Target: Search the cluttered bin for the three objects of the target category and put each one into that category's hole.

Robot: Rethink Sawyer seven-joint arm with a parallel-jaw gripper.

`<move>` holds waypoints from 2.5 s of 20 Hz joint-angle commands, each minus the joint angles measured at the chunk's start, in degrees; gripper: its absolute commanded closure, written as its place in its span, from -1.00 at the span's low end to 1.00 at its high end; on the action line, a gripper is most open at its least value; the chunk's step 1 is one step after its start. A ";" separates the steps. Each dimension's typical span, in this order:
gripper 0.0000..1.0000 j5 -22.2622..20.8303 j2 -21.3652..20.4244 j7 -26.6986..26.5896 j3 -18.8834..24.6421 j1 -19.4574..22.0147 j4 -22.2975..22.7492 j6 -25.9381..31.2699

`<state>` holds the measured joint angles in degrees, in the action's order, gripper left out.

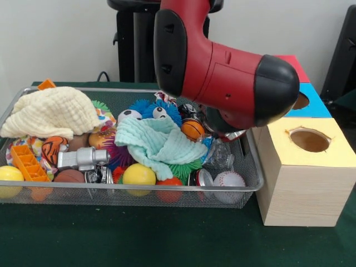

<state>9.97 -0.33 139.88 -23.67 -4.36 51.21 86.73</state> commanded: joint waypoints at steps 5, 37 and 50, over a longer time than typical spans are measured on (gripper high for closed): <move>-1.00 -4.47 1.89 5.32 1.09 0.80 -4.95 7.18; -1.00 5.58 -1.34 12.78 4.89 -1.69 10.98 -22.90; -1.00 8.37 1.80 13.30 5.84 -0.68 10.55 -30.41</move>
<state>15.83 -3.36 139.88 -22.81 -6.37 59.21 62.15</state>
